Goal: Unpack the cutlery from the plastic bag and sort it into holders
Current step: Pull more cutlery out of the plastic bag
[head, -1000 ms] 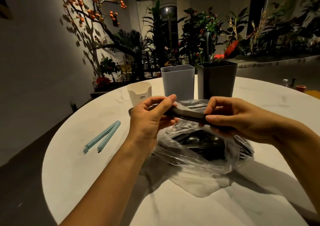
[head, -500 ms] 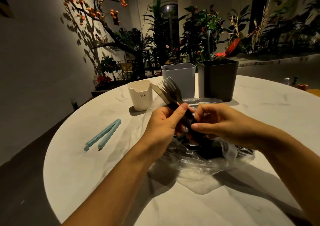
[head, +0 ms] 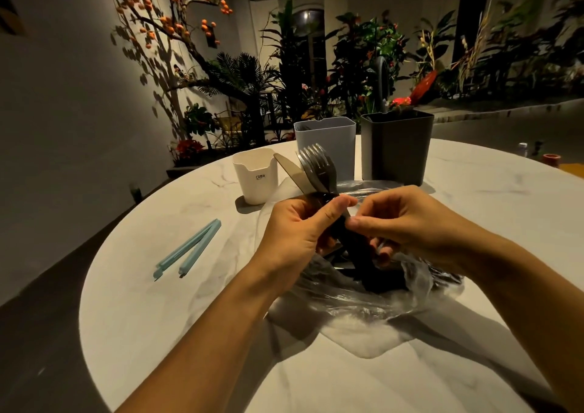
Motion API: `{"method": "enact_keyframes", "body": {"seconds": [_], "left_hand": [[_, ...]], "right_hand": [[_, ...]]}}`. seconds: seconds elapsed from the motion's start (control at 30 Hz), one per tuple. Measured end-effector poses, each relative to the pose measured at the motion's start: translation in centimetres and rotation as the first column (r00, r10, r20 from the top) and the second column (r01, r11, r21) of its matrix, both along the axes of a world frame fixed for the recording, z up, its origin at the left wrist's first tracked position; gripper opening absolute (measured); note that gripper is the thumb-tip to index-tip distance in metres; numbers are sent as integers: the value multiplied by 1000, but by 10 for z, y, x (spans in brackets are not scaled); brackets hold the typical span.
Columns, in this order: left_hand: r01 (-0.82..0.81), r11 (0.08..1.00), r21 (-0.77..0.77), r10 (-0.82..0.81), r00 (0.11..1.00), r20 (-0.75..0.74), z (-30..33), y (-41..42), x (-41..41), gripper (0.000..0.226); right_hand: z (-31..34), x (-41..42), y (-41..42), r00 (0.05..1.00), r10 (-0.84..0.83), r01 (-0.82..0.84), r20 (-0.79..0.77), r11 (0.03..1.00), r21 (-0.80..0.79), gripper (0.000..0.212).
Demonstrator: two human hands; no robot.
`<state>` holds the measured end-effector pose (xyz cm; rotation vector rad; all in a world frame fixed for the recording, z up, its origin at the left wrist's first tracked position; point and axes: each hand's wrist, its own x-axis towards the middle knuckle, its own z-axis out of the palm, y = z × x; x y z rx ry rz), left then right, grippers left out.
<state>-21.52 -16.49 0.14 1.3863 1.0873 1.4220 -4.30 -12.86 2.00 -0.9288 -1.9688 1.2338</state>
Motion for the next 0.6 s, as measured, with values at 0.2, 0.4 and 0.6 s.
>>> {"method": "enact_keyframes", "body": {"seconds": [0.2,0.4,0.6], "left_hand": [[153,984,-86,-160,984,-83,-3,-1,1,30],[184,974,-131,-206,960,-187,-5,0,4,35],[303,928,-216,-345,917,-199,7,-3,8,31]], "right_hand": [[8,2,1,986,-29,17,-163,997,-78,42],[7,6,7,910,-129,43,-395,974,-221,36],[18,8,9,918,-103,-68,-382,911,-408,38]]}}
